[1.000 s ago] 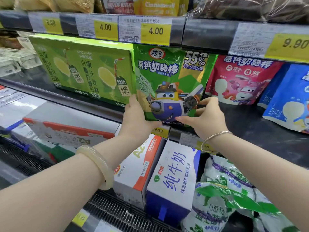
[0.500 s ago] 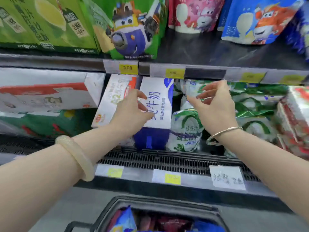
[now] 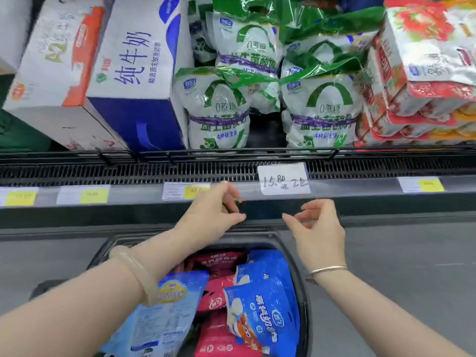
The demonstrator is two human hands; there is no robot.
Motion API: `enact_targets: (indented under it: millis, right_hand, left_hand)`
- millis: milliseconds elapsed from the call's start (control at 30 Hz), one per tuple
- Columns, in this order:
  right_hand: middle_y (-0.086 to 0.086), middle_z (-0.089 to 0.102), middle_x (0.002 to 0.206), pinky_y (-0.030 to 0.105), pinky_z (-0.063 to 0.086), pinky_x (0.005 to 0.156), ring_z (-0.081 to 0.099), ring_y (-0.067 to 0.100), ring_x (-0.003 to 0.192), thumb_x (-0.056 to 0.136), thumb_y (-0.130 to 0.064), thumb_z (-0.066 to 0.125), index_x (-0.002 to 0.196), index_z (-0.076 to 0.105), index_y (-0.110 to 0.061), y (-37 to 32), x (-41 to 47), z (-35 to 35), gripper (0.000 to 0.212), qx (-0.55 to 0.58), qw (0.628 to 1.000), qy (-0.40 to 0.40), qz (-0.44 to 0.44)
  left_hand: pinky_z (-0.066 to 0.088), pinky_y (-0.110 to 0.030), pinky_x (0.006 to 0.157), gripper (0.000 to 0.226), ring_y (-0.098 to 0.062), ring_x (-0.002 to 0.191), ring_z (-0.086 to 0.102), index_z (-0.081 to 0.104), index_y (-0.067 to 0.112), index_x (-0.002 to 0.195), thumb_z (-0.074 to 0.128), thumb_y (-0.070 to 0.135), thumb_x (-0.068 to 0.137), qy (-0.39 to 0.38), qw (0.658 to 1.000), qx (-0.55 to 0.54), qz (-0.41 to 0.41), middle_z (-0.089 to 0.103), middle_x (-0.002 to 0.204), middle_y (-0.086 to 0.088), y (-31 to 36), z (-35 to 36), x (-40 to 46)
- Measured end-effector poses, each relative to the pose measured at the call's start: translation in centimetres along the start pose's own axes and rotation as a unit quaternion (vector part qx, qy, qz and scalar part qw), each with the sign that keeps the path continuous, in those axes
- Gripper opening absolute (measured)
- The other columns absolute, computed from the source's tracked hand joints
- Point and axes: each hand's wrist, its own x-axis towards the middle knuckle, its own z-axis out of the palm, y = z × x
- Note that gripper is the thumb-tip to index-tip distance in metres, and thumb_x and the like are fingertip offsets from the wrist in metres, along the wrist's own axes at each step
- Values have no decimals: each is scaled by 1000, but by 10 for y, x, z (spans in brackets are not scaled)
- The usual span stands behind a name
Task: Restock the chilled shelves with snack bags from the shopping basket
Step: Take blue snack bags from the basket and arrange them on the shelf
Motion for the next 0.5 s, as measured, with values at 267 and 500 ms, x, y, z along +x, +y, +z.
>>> enact_targets:
  millis: [267, 500]
  right_hand:
    - [-2, 58, 83, 19, 40, 62, 58, 18, 74, 75, -12, 72, 78, 39, -27, 106, -72, 10, 37, -42, 987, -28, 150]
    - [1, 65, 104, 23, 42, 75, 59, 15, 83, 75, -8, 71, 116, 52, -17, 152, -128, 31, 46, -56, 966, -49, 246]
  left_hand:
    - [46, -27, 91, 45, -15, 99, 56, 55, 15, 114, 74, 16, 73, -216, 967, 133, -29, 61, 119, -3, -64, 105, -21]
    - [18, -23, 114, 98, -15, 143, 21, 14, 13, 148, 76, 24, 73, -274, 939, 206, 11, 20, 156, -1, -107, 159, -17]
